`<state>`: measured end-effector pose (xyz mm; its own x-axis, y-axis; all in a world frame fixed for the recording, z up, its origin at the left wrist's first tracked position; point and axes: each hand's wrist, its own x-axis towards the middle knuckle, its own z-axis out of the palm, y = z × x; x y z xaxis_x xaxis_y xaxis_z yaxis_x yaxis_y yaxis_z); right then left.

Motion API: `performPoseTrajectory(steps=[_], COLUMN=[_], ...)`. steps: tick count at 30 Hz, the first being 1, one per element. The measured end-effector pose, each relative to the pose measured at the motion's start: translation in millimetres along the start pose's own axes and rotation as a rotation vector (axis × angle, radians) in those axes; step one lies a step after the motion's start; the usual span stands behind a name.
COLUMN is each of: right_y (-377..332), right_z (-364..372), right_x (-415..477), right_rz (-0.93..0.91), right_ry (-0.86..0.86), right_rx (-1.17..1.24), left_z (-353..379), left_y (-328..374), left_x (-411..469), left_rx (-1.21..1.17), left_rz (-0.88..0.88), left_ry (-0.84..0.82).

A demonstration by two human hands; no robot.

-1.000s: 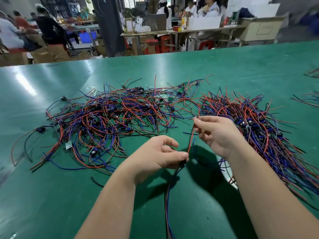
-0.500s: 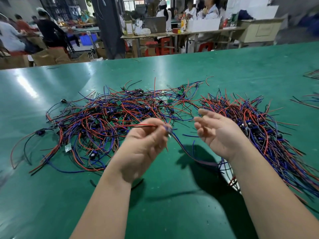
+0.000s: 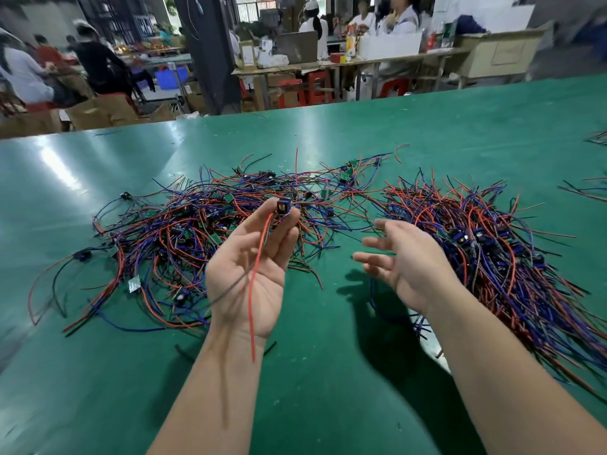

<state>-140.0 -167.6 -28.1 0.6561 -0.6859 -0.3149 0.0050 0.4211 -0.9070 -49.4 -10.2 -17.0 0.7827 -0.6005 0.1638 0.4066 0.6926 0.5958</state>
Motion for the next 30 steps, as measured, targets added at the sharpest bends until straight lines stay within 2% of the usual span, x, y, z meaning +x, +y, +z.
performPoseTrajectory(steps=[2, 5, 7, 8, 12, 16, 19, 27, 30], right_y=[1, 5, 7, 8, 9, 11, 9, 1, -2], right_z=[0, 6, 8, 8, 6, 7, 5, -9, -11], right_x=[-1, -10, -14, -15, -13, -11, -10, -9, -11], right_rz=[0.002, 0.042, 0.022, -0.004, -0.041, -0.071, -0.071, 0.084, 0.065], right_ry=[-0.084, -0.324, -0.433, -0.451, -0.397, -0.341, -0.326, -0.481, -0.460], right_rx=[-0.021, -0.111, -0.078, -0.063, -0.037, -0.064, -0.095, -0.136, -0.149], left_z=[1, 1, 2, 2, -1, 1, 2, 5, 7], left_y=[0, -16, -29, -33, -36, -35, -35, -37, -36], left_x=[0, -4, -8, -9, -9, -9, -10, -15, -15], left_rx=[0.060, 0.566, 0.827, 0.862, 0.898, 0.771, 0.685, 0.653, 0.673], left_rz=[-0.007, 0.166, 0.220, 0.208, 0.150, -0.118, -0.294, -0.410, -0.419], left_ry=[0.043, 0.121, 0.025, -0.014, 0.019, 0.101, 0.069, -0.037, -0.057])
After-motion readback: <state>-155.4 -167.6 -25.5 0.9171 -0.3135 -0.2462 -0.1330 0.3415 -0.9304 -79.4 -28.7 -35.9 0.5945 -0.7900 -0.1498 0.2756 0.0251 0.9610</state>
